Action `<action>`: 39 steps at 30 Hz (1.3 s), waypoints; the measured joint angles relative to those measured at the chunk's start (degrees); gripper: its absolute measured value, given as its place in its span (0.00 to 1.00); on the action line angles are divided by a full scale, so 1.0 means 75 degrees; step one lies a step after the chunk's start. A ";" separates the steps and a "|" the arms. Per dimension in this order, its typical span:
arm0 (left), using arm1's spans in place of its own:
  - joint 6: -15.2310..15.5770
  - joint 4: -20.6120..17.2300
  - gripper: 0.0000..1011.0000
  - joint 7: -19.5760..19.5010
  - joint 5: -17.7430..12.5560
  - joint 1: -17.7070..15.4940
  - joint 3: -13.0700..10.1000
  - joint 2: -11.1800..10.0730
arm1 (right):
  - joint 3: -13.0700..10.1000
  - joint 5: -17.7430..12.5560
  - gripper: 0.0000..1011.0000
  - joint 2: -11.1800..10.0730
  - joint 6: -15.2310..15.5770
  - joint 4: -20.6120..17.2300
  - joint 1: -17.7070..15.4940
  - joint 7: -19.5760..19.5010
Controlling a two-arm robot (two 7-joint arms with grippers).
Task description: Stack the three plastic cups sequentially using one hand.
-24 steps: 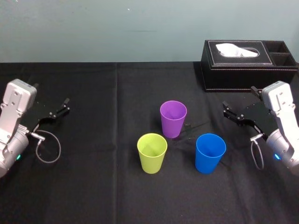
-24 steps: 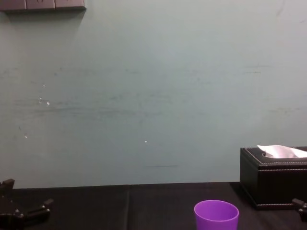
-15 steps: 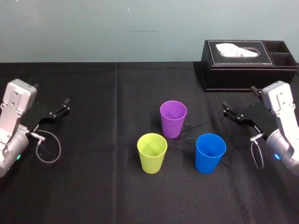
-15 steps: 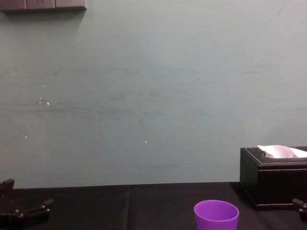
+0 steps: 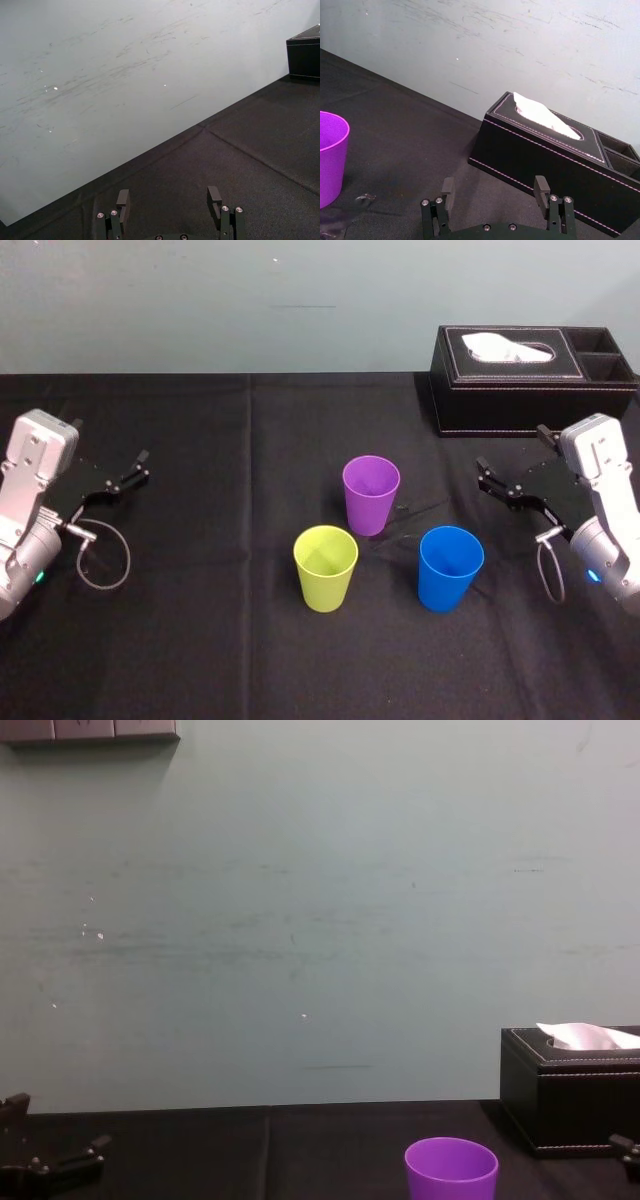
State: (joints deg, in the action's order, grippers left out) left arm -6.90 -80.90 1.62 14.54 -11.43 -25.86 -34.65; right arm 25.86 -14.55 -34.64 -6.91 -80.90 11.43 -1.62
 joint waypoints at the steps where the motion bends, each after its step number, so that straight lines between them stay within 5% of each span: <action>1: 0.0000 0.0000 1.00 0.0000 0.0000 0.0001 0.0000 0.0001 | 0.0000 0.0000 0.99 0.0000 0.0000 0.0000 0.0000 0.0000; 39: 0.0000 0.0000 1.00 0.0000 0.0001 0.0000 0.0000 0.0001 | -0.0108 -0.0053 0.99 -0.0039 0.0063 -0.0178 -0.0120 0.0072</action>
State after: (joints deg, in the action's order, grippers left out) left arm -6.90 -80.90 1.62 14.55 -11.43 -25.86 -34.64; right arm 25.05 -14.94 -34.94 -6.44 -82.24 10.53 -1.08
